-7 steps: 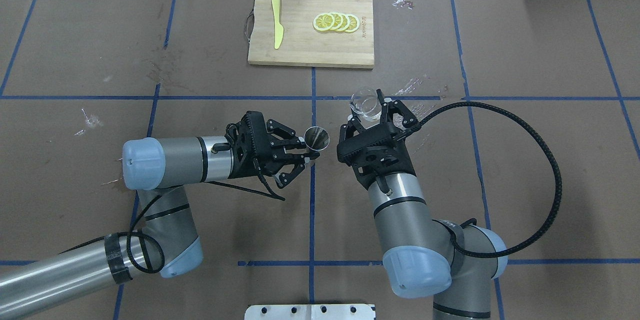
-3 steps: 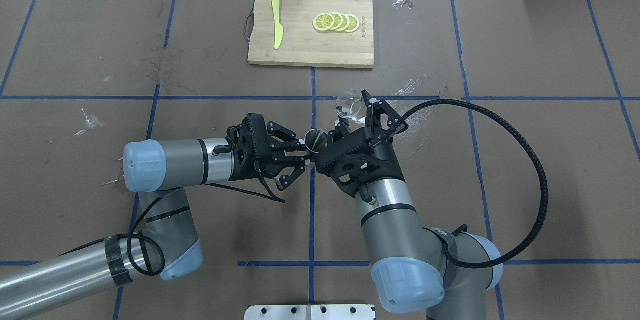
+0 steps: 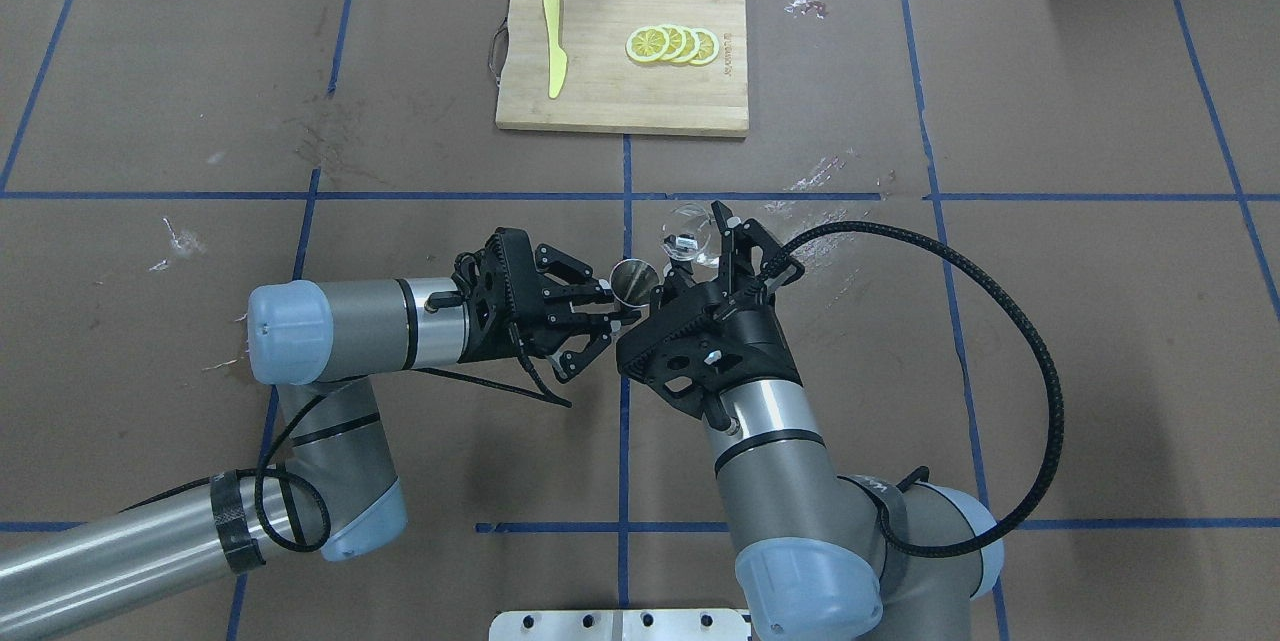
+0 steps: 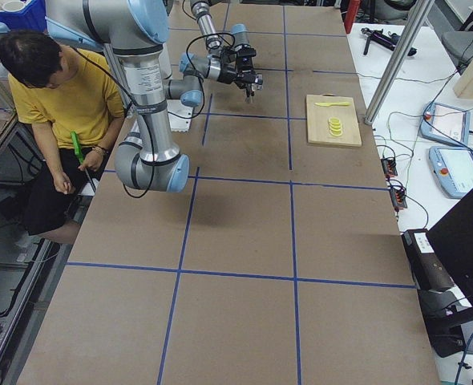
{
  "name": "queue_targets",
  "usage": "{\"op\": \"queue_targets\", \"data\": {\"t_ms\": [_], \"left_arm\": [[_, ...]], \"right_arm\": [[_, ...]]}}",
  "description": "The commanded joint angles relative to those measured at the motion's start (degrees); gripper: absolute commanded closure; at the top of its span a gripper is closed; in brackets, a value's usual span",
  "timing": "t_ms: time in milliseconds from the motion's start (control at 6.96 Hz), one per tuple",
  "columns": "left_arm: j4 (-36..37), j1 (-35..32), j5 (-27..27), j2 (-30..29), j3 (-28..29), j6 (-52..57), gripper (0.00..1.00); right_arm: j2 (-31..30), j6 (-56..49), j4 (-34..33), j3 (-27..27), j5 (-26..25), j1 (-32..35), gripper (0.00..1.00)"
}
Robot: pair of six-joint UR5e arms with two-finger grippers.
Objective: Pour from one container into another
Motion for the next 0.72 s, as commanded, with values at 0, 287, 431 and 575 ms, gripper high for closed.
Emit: {"op": "queue_targets", "data": {"t_ms": [0,287,431,575], "left_arm": [[0.00,0.03,0.05,-0.01,-0.04,0.00,1.00],[0.00,0.03,0.05,-0.01,-0.04,0.00,1.00],[0.00,0.03,-0.04,-0.01,-0.04,0.00,1.00],[0.00,0.03,0.05,-0.01,-0.04,0.00,1.00]], "right_arm": [[0.56,-0.56,-3.41,-0.02,-0.10,-0.24,1.00],[0.74,-0.56,-8.68,1.73,-0.10,-0.42,1.00],[0.83,-0.56,-8.88,1.91,-0.19,-0.51,1.00],[0.83,-0.99,-9.14,1.83,-0.19,-0.68,1.00]]}}
